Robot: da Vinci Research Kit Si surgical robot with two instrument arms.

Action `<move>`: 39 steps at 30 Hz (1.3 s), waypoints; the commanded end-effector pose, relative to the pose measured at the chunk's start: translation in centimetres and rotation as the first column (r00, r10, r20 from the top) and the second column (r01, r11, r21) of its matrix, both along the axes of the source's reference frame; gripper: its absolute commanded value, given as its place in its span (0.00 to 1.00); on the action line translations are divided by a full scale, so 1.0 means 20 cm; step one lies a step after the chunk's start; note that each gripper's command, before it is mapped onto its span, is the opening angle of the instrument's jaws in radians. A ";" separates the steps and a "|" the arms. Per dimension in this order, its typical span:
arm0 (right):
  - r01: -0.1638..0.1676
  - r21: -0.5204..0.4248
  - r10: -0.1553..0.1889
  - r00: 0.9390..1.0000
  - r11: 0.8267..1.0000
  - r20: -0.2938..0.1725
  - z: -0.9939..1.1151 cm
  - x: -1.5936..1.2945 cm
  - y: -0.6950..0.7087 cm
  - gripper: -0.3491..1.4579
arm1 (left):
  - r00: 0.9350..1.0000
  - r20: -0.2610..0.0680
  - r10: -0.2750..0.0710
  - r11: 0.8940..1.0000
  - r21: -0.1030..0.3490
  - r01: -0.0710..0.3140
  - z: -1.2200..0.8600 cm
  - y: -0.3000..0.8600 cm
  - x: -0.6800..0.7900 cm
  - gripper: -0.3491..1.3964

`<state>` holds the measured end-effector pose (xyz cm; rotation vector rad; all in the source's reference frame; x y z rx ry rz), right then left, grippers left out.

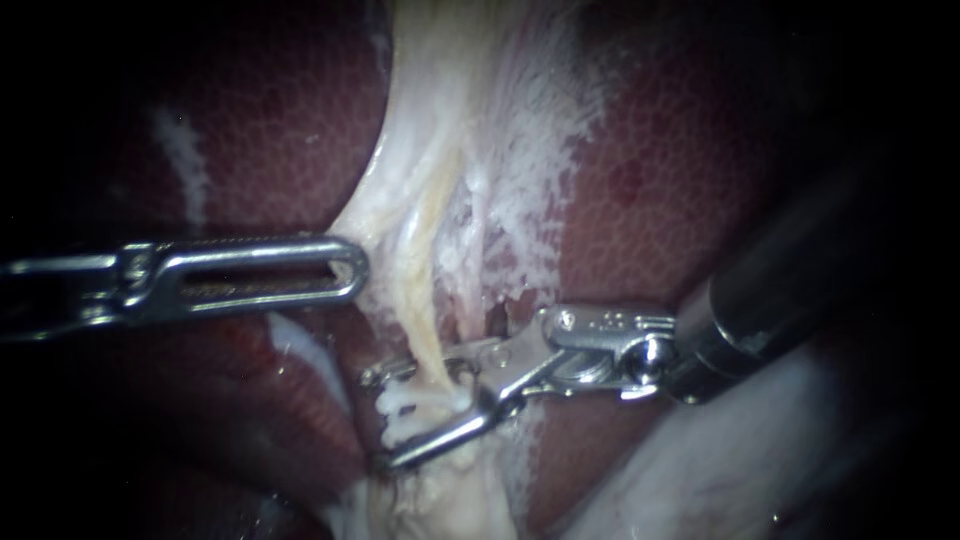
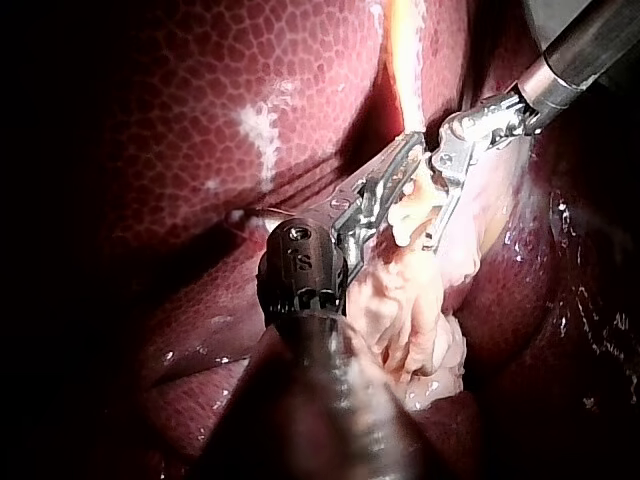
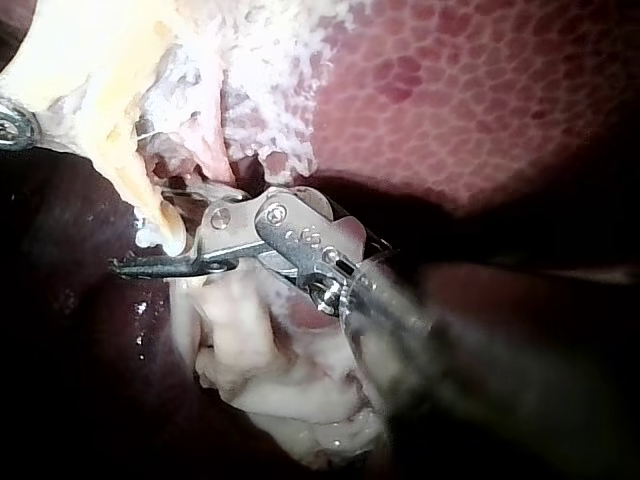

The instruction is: Going back second clip left tube

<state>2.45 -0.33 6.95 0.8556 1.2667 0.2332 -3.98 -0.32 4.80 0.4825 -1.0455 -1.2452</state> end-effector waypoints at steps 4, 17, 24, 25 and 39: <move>-0.014 -0.016 0.014 1.000 1.000 0.002 -0.003 -0.008 0.003 0.52 | 1.000 0.000 0.000 1.000 0.000 0.000 0.000 0.000 0.000 0.00; -0.035 -0.064 0.035 0.999 0.997 -0.003 -0.015 -0.032 0.014 0.52 | 1.000 0.001 -0.003 1.000 0.004 0.003 0.001 0.000 0.000 0.00; -0.041 -0.066 0.041 0.999 0.997 0.000 -0.016 -0.030 0.013 0.52 | 1.000 0.001 -0.003 1.000 0.004 0.003 0.001 0.000 0.000 0.00; -0.041 -0.067 0.041 0.999 0.997 0.000 -0.016 -0.029 0.012 0.52 | 1.000 0.001 -0.003 1.000 0.004 0.003 0.001 0.000 0.000 0.00; -0.007 -0.043 0.007 1.000 0.999 -0.016 -0.020 -0.024 0.004 0.52 | 1.000 0.001 -0.003 1.000 0.004 0.003 0.001 0.000 0.000 0.00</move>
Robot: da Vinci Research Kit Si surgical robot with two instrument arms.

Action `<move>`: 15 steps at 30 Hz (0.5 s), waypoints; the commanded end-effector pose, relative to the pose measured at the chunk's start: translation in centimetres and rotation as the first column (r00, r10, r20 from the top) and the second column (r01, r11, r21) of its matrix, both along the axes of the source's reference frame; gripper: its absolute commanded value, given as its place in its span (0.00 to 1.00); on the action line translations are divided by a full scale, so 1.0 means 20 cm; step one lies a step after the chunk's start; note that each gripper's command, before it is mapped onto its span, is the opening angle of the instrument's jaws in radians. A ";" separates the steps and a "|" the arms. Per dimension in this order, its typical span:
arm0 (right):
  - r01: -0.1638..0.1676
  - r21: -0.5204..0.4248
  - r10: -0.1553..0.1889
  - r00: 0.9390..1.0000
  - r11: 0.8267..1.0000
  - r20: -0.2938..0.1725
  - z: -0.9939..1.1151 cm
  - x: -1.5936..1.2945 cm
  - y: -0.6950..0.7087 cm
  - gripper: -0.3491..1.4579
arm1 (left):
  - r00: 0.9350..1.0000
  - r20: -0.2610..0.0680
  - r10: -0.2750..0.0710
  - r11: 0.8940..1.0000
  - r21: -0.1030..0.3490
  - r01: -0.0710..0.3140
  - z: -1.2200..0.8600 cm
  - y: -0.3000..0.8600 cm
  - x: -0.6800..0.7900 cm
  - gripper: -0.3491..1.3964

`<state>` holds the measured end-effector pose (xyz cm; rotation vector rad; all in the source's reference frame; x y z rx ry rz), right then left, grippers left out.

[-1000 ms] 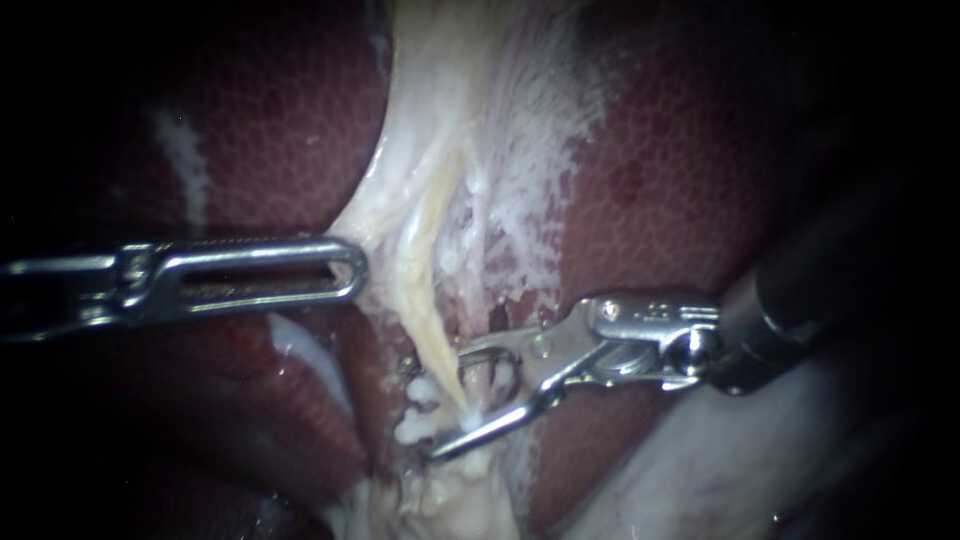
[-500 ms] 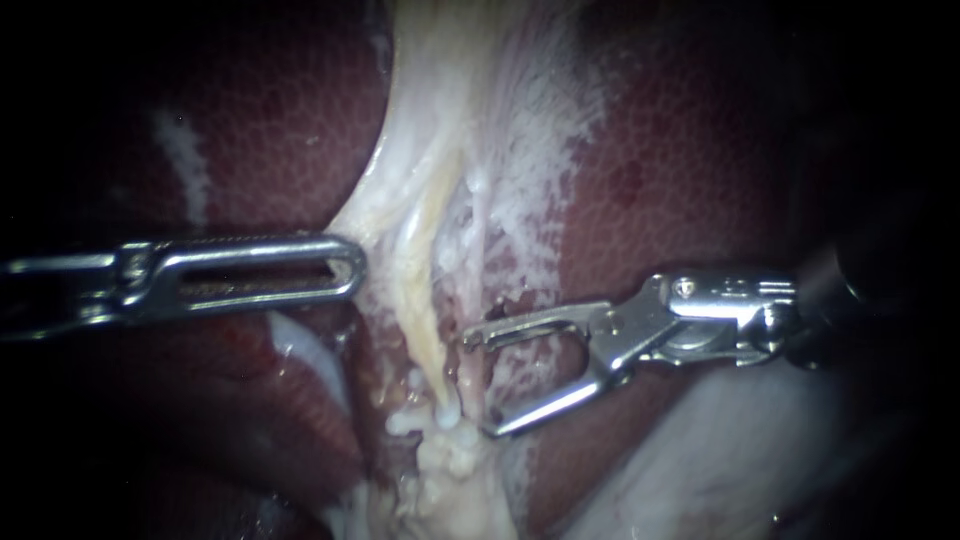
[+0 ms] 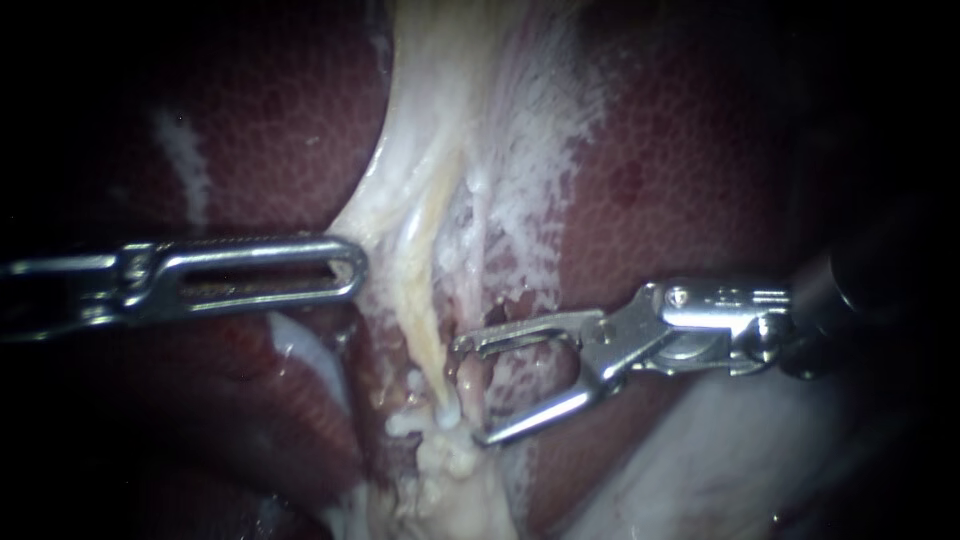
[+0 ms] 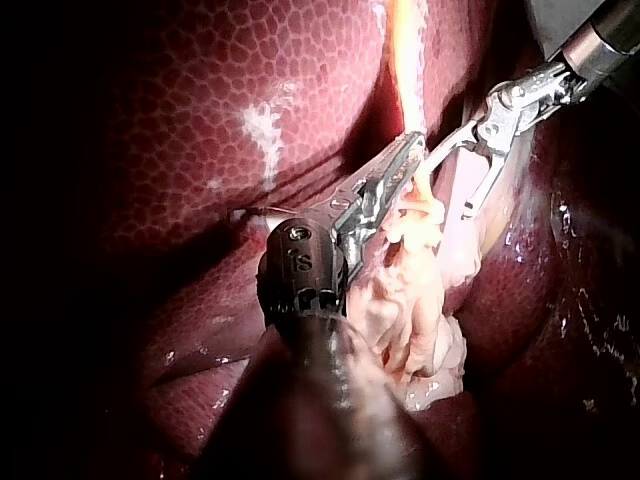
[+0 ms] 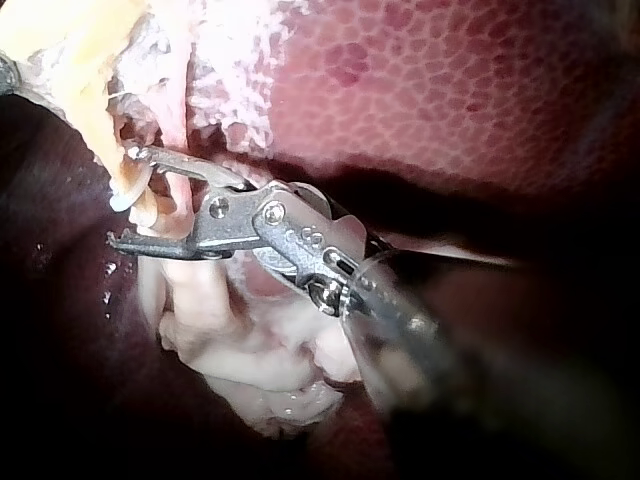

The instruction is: Going back second clip left tube

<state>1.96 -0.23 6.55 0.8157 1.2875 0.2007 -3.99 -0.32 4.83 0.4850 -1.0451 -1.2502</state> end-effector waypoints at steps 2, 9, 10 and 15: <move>0.008 0.009 -0.008 1.000 1.000 -0.001 0.001 0.003 -0.002 0.52 | 1.000 0.000 0.000 1.000 0.000 0.000 0.000 0.000 0.000 0.00; 0.016 0.016 -0.016 1.000 1.000 0.001 0.008 0.014 -0.009 0.52 | 1.000 0.000 -0.001 1.000 0.000 0.001 0.000 0.000 0.000 0.00; 0.018 0.021 -0.018 1.000 1.000 0.002 0.009 0.016 -0.010 0.52 | 1.000 0.000 -0.001 1.000 0.000 0.001 0.000 0.000 0.000 0.00; 0.021 0.017 -0.021 1.000 1.000 0.001 0.012 0.020 -0.013 0.52 | 1.000 -0.001 -0.001 1.000 0.000 0.001 0.000 0.000 0.000 0.00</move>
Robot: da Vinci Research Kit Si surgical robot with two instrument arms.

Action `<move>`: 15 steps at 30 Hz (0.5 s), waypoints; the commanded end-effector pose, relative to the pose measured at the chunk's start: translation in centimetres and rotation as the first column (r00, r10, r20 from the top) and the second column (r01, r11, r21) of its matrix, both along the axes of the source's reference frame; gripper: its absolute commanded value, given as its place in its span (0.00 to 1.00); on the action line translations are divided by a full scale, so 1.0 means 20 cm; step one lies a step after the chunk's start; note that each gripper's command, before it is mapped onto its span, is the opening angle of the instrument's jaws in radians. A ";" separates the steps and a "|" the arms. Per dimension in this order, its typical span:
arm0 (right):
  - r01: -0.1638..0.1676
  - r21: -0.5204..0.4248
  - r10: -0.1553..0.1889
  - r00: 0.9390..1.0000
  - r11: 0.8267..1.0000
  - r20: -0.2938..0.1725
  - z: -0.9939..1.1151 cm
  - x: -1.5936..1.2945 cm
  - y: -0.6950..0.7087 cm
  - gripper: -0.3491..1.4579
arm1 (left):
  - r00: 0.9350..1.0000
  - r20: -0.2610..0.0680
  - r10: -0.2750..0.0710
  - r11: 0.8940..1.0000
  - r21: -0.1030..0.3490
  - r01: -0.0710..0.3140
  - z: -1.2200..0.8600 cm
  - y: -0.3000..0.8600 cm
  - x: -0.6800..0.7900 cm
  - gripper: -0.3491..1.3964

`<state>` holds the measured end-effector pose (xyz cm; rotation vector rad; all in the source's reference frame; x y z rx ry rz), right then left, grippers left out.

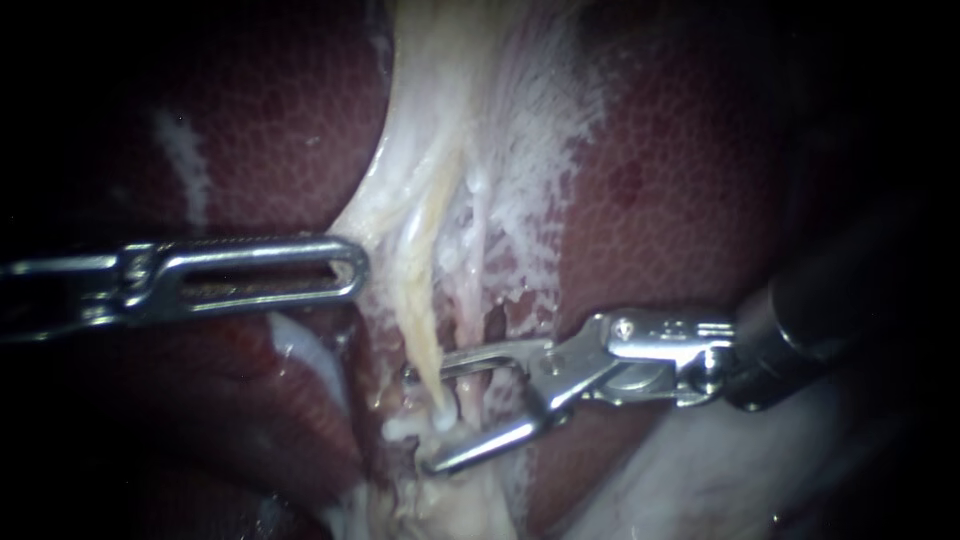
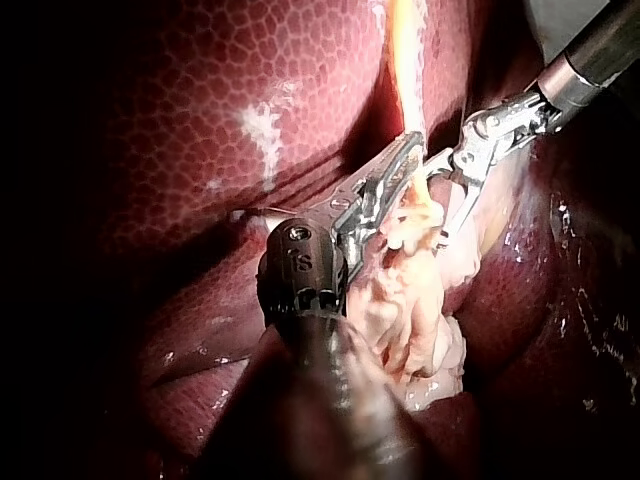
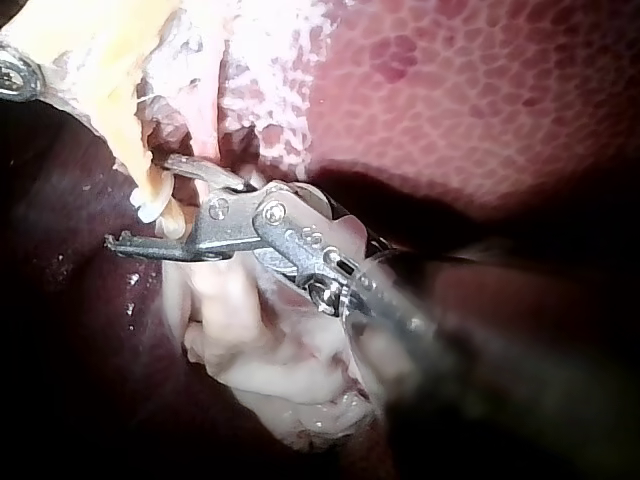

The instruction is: Going back second clip left tube

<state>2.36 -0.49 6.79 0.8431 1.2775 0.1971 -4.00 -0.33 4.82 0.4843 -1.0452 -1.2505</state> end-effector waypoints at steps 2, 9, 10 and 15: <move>0.001 0.000 -0.001 1.000 1.000 0.000 0.000 -0.001 0.001 0.52 | 1.000 0.000 -0.001 1.000 0.000 0.001 -0.001 0.000 0.000 0.00; -0.012 0.002 0.012 1.000 1.000 0.007 -0.001 -0.007 0.006 0.52 | 1.000 -0.001 -0.001 1.000 0.000 0.001 -0.001 0.000 0.000 0.00; -0.017 0.001 0.017 1.000 1.000 0.009 -0.001 -0.007 0.007 0.52 | 1.000 -0.001 -0.001 1.000 0.000 0.001 -0.001 0.000 0.000 0.00; -0.017 -0.001 0.017 1.000 1.000 0.010 0.000 -0.008 0.006 0.52 | 1.000 -0.001 -0.001 1.000 0.000 0.001 -0.001 0.000 0.000 0.00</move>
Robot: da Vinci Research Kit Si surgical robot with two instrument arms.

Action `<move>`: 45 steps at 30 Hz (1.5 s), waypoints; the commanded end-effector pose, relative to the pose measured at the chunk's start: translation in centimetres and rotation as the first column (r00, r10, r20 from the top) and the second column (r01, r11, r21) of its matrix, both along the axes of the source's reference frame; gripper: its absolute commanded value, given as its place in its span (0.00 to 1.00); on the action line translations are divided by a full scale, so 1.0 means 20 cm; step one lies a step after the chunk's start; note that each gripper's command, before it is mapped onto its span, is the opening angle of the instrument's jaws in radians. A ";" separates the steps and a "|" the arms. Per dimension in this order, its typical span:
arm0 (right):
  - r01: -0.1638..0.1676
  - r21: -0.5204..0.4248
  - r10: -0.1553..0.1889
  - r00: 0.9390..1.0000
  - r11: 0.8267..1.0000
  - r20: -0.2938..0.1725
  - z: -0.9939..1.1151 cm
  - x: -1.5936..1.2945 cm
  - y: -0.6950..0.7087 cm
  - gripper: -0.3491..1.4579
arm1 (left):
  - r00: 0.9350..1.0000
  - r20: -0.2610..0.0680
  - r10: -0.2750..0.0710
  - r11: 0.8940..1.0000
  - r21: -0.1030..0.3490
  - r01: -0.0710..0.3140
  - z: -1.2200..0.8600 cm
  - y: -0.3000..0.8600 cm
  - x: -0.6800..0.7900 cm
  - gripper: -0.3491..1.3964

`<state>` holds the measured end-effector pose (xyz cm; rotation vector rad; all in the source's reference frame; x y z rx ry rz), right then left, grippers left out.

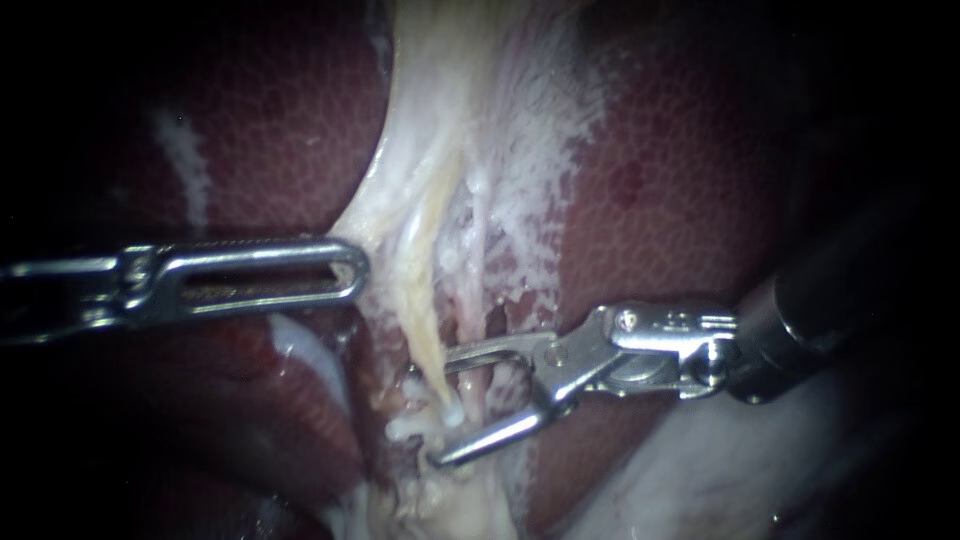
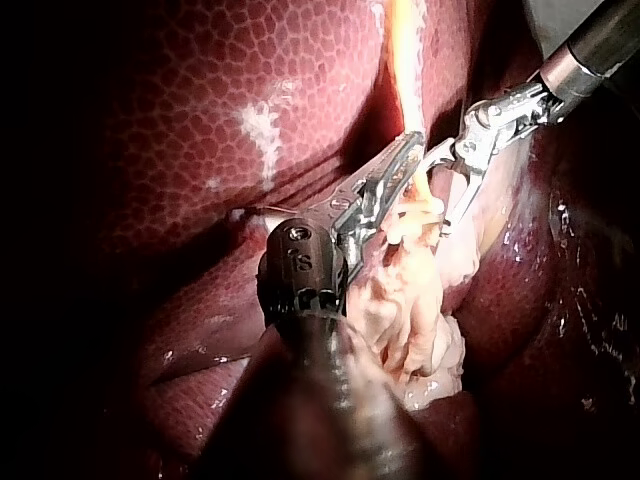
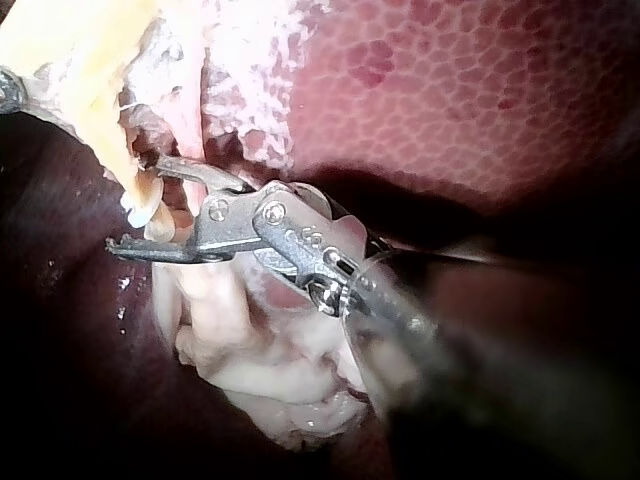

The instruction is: Going back second clip left tube

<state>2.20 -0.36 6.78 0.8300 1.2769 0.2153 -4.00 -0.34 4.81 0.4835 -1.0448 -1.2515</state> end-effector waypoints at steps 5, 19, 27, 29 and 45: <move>0.003 -0.003 -0.003 1.000 1.000 0.003 0.002 0.000 -0.001 0.52 | 1.000 0.000 0.000 1.000 0.000 0.000 -0.001 0.000 0.000 0.00; 0.027 0.031 -0.028 0.998 0.999 0.051 0.008 0.000 -0.008 0.52 | 1.000 0.000 0.000 1.000 0.000 0.000 -0.001 0.000 0.000 0.00; 0.041 0.058 -0.044 0.998 0.997 0.049 0.006 0.004 -0.011 0.52 | 1.000 0.000 0.000 1.000 0.000 0.000 -0.001 0.000 0.000 0.00; 0.042 0.060 -0.045 0.998 0.997 0.045 0.005 0.006 -0.011 0.52 | 1.000 0.000 0.000 1.000 0.000 0.000 -0.001 0.000 0.000 0.00; 0.051 0.102 -0.049 0.999 0.994 -0.019 -0.006 0.009 -0.012 0.52 | 1.000 0.000 0.000 1.000 0.000 0.000 -0.001 0.000 0.000 0.00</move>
